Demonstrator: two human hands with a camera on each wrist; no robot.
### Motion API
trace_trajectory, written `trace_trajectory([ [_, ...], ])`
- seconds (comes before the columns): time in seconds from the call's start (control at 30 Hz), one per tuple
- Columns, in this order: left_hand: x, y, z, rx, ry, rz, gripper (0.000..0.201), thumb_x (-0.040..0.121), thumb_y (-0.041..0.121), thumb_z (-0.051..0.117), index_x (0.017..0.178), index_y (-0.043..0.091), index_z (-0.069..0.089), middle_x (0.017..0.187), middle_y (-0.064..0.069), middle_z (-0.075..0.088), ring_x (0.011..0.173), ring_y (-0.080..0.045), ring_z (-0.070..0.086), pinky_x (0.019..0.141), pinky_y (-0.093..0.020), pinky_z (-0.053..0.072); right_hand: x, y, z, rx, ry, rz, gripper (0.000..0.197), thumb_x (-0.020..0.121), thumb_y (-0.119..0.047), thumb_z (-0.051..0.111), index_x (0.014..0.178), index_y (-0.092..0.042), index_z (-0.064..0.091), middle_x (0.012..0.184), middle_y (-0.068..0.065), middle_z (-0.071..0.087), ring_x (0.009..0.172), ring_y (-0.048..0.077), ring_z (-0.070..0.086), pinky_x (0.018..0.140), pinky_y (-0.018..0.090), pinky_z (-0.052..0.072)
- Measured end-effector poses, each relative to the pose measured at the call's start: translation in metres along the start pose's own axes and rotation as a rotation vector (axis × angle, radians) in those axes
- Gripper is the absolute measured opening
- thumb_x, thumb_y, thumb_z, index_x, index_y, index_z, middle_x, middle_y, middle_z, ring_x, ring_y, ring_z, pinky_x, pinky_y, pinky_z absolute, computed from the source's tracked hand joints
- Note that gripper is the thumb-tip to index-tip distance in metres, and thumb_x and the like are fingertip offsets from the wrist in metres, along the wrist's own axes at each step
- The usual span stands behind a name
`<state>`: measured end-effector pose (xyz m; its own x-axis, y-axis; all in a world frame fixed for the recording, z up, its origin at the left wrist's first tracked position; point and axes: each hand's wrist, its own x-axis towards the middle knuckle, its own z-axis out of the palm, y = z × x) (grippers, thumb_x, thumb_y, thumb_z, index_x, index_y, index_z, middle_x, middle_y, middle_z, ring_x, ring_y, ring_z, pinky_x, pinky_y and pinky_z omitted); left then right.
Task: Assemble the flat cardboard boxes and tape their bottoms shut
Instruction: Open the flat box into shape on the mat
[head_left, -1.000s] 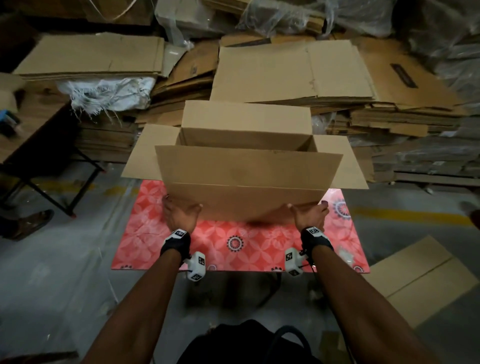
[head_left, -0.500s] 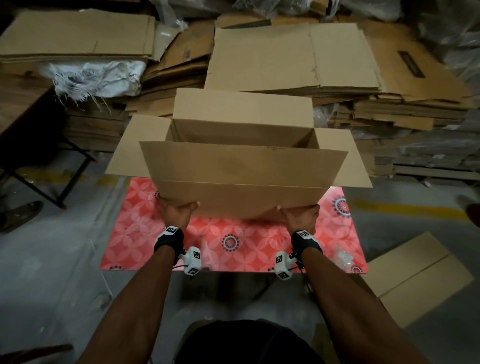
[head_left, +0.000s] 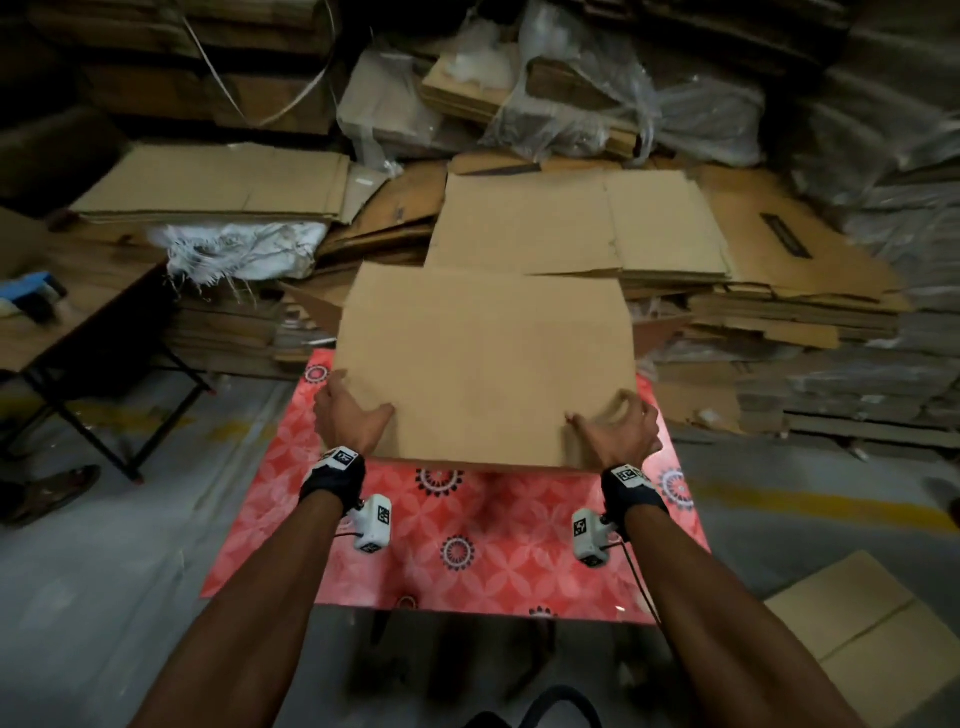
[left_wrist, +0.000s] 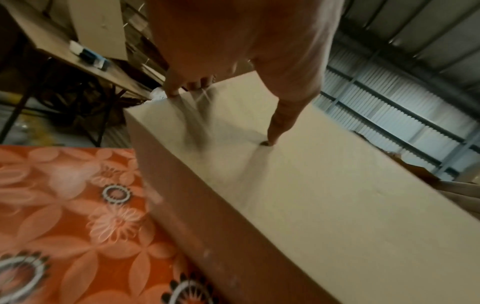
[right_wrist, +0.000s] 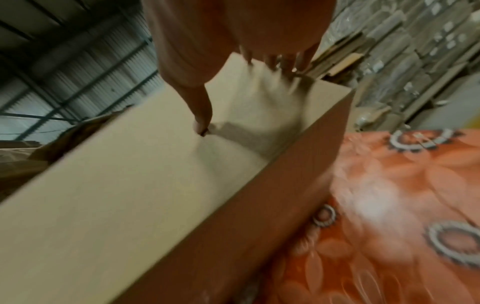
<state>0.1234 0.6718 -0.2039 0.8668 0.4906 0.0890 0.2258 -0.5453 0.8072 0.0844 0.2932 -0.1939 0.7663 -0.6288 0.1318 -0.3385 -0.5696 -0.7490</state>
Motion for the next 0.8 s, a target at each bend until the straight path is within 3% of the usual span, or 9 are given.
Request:
trace_trajectory([
  [0.07, 0.002, 0.000, -0.002, 0.052, -0.042, 0.029, 0.077, 0.068, 0.036, 0.088, 0.135, 0.021, 0.054, 0.139, -0.017, 0.051, 0.130, -0.038, 0.046, 0.110, -0.048, 0.039, 0.004, 0.000, -0.005, -0.046, -0.012, -0.031, 0.073, 0.058, -0.061, 0.089, 0.119, -0.029, 0.065, 0.136, 0.009, 0.052, 0.131, 0.033, 0.047, 0.112, 0.049, 0.031],
  [0.17, 0.001, -0.004, -0.003, 0.132, -0.128, 0.069, 0.053, 0.072, 0.038, 0.085, 0.120, 0.024, 0.066, 0.133, -0.017, 0.054, 0.125, -0.038, 0.053, 0.108, -0.041, 0.042, 0.006, 0.003, -0.011, -0.108, -0.093, -0.023, 0.067, 0.062, -0.062, 0.087, 0.118, -0.029, 0.069, 0.140, 0.011, 0.048, 0.134, 0.035, 0.044, 0.114, 0.049, 0.025],
  [0.33, -0.001, -0.014, -0.016, 0.217, -0.271, 0.139, 0.053, 0.072, 0.061, 0.070, 0.119, 0.037, 0.069, 0.140, -0.022, 0.052, 0.132, -0.038, 0.052, 0.108, -0.041, 0.044, 0.000, 0.013, -0.027, -0.234, -0.236, -0.094, 0.070, 0.068, -0.074, 0.077, 0.125, -0.034, 0.067, 0.144, 0.011, 0.048, 0.134, 0.036, 0.046, 0.110, 0.058, 0.029],
  [0.47, -0.034, -0.025, -0.023, 0.196, -0.054, 0.234, 0.057, 0.079, 0.058, 0.064, 0.129, 0.029, 0.066, 0.144, -0.018, 0.052, 0.134, -0.036, 0.048, 0.108, -0.046, 0.042, -0.019, 0.024, -0.044, -0.251, -0.189, -0.166, 0.072, 0.063, -0.085, 0.069, 0.119, -0.040, 0.068, 0.143, 0.002, 0.051, 0.131, 0.034, 0.051, 0.103, 0.056, 0.041],
  [0.53, -0.058, -0.039, -0.021, 0.037, 0.060, 0.238, 0.064, 0.088, 0.045, 0.071, 0.143, 0.020, 0.051, 0.146, -0.017, 0.050, 0.134, -0.033, 0.047, 0.108, -0.046, 0.041, -0.036, 0.040, -0.045, -0.175, -0.079, -0.215, 0.077, 0.062, -0.085, 0.069, 0.122, -0.038, 0.065, 0.141, 0.002, 0.050, 0.126, 0.034, 0.054, 0.097, 0.051, 0.049],
  [0.6, -0.081, -0.057, -0.015, -0.157, 0.107, 0.141, 0.082, 0.090, 0.037, 0.075, 0.155, 0.016, 0.029, 0.153, -0.016, 0.041, 0.137, -0.033, 0.042, 0.113, -0.047, 0.039, -0.056, 0.058, -0.041, -0.022, 0.002, -0.171, 0.095, 0.064, -0.073, 0.082, 0.143, -0.031, 0.049, 0.147, 0.005, 0.042, 0.130, 0.034, 0.050, 0.098, 0.051, 0.050],
  [0.67, -0.098, -0.066, -0.008, -0.355, 0.090, -0.014, 0.096, 0.087, 0.029, 0.081, 0.159, 0.017, 0.019, 0.158, -0.014, 0.035, 0.142, -0.031, 0.040, 0.116, -0.044, 0.037, -0.075, 0.078, -0.031, 0.127, -0.023, -0.012, 0.118, 0.065, -0.060, 0.091, 0.157, -0.024, 0.027, 0.156, 0.010, 0.033, 0.140, 0.032, 0.040, 0.109, 0.049, 0.041],
  [0.73, -0.105, -0.078, -0.001, -0.459, 0.031, -0.146, 0.095, 0.082, 0.024, 0.085, 0.157, 0.018, 0.025, 0.154, -0.008, 0.043, 0.138, -0.026, 0.046, 0.115, -0.042, 0.039, -0.089, 0.095, -0.018, 0.201, -0.083, 0.125, 0.123, 0.061, -0.060, 0.092, 0.157, -0.019, 0.027, 0.153, 0.015, 0.040, 0.140, 0.034, 0.041, 0.114, 0.048, 0.038],
  [0.8, -0.102, -0.092, 0.007, -0.426, -0.010, -0.200, 0.095, 0.073, 0.032, 0.086, 0.153, 0.019, 0.036, 0.148, -0.003, 0.051, 0.132, -0.024, 0.051, 0.114, -0.043, 0.041, -0.094, 0.107, -0.003, 0.218, -0.104, 0.205, 0.122, 0.051, -0.068, 0.087, 0.151, -0.017, 0.038, 0.142, 0.015, 0.051, 0.131, 0.037, 0.051, 0.109, 0.051, 0.045],
])
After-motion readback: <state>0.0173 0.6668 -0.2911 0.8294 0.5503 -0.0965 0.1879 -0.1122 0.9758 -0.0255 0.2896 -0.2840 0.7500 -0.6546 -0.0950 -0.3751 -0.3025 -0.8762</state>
